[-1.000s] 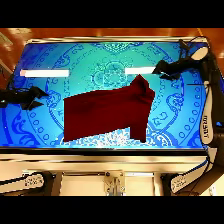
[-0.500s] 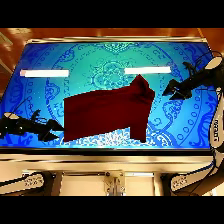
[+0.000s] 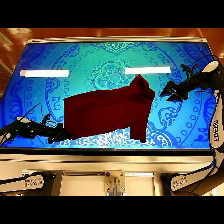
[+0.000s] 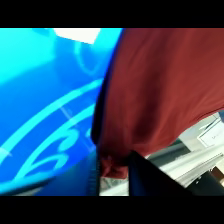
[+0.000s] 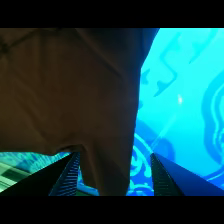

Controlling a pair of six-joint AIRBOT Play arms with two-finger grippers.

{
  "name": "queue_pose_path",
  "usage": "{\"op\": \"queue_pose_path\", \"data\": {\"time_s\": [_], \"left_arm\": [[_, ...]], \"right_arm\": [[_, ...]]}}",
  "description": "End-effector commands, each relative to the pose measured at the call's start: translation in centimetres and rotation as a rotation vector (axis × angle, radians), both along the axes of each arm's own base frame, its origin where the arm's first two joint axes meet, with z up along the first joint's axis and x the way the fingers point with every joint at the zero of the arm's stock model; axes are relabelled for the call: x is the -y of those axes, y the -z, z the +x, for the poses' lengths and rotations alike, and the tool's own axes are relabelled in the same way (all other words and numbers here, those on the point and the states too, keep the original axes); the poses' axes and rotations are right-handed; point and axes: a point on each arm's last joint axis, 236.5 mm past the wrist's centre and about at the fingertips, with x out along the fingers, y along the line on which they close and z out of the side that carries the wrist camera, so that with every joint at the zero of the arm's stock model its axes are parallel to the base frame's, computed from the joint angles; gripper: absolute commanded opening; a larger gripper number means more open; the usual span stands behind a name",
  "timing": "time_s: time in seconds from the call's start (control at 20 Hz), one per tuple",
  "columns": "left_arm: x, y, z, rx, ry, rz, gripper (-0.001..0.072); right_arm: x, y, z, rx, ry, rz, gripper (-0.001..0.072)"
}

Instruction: Fold the shirts.

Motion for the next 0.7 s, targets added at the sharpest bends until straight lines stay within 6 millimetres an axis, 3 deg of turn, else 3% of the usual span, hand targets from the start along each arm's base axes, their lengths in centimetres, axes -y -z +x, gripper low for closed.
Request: {"op": "queue_pose_path", "data": {"time_s": [0.0, 0.1, 0.15, 0.35, 0.65], "left_arm": [[1.6, 0.4, 1.5, 0.032, -0.032, -0.005, 0.0085], [2.0, 0.1, 1.6, 0.055, -0.007, -0.009, 0.0043], [2.0, -0.2, 1.7, 0.067, 0.003, -0.01, 0.0042], [1.7, -2.1, 2.6, 0.17, 0.034, 0.01, 0.0041], [1.4, -6.3, 4.2, 0.348, 0.06, 0.054, 0.0041]], "right_arm": [[0.0, 0.7, -0.2, -0.02, 0.007, 0.002, 0.0552], [-0.2, 2.5, -1.4, -0.074, 0.009, 0.009, 0.0578], [-0.4, 3.8, -2.2, -0.109, 0.013, 0.018, 0.0648], [-2.3, 8.4, -4.7, -0.211, 0.027, 0.065, 0.0657], [-7.4, 13.3, -4.2, -0.201, -0.036, 0.02, 0.0646]]}}
